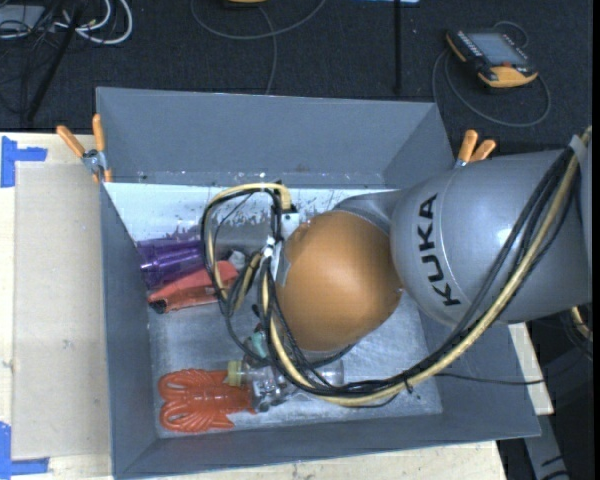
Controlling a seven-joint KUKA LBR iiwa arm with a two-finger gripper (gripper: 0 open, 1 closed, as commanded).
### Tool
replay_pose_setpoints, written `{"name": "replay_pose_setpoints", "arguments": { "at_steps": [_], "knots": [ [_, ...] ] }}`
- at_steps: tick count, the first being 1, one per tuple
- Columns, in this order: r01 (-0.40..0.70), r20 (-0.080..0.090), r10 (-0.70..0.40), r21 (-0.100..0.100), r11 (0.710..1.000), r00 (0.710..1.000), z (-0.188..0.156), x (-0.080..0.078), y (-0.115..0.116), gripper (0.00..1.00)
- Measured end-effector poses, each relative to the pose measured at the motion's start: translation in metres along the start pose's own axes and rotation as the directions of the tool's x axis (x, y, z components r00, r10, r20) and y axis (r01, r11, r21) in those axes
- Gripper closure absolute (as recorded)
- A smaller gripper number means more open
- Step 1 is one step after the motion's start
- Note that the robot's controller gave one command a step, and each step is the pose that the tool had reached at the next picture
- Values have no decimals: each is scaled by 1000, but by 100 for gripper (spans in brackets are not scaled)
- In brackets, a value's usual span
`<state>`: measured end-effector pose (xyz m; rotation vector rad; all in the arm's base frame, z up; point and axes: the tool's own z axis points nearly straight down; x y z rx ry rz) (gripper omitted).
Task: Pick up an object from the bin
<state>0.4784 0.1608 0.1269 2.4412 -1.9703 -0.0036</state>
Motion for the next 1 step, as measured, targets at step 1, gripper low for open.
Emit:
{"name": "replay_pose_setpoints", "arguments": {
  "at_steps": [1],
  "knots": [
    [0, 0, 0, 0, 1000, 1000, 0, 0, 0, 100]
  ]
}}
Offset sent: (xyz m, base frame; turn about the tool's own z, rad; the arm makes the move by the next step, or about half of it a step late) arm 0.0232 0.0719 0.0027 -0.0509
